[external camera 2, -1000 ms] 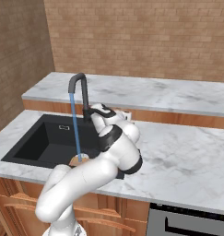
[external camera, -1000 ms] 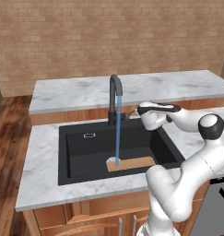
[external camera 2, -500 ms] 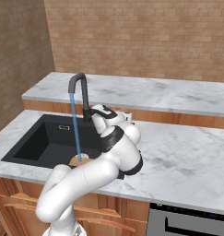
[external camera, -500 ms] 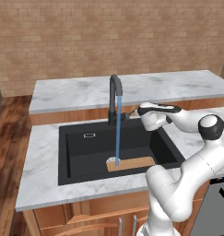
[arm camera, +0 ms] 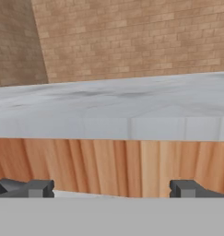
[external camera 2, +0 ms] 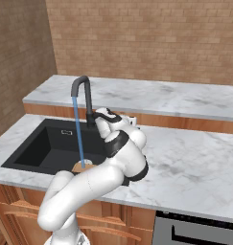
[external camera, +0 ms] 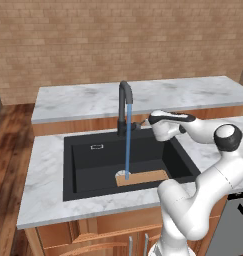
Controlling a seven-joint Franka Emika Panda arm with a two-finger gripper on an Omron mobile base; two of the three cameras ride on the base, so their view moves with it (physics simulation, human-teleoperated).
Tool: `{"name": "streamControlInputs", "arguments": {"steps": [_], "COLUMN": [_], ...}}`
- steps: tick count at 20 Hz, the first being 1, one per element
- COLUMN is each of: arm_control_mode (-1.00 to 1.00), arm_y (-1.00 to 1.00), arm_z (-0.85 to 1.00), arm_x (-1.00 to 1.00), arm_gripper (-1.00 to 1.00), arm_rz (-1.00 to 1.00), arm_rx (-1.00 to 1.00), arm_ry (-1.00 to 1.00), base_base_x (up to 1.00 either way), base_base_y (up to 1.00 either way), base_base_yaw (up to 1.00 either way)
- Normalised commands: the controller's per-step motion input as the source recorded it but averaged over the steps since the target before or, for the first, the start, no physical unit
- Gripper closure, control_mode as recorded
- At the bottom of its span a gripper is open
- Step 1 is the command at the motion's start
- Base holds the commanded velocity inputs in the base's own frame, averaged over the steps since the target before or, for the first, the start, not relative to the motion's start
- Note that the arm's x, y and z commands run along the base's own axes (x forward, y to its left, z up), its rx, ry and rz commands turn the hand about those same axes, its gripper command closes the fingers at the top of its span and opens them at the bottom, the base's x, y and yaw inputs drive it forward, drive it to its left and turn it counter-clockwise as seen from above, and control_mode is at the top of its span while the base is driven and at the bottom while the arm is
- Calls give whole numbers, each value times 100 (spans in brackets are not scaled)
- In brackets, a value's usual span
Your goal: Turn on the sink faucet with hot water and rinse the cutting board for ten seconds, then turn off the faucet. Push the cutting board to reach the water if necessary.
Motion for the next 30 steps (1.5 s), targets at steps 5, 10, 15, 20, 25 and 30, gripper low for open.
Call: {"name": "streamControlInputs", "arguments": {"steps": [5, 10, 15, 20, 25, 30], "arm_control_mode": [-100, -100, -100, -100, -100, -100], "arm_y": [14, 20, 30, 30, 30, 36], "arm_z": [0, 0, 0, 0, 0, 0], "arm_x": [7, 8, 11, 15, 12, 4], "arm_gripper": [-100, -100, -100, -100, -100, -100], "arm_rz": [0, 0, 4, 6, 5, 3], "arm_rx": [0, 0, 0, 0, 0, 0], "arm_ry": [0, 0, 0, 0, 0, 0], "base_base_x": [0, 0, 0, 0, 0, 0], "base_base_y": [0, 0, 0, 0, 0, 0], "base_base_yaw": [0, 0, 0, 0, 0, 0]}}
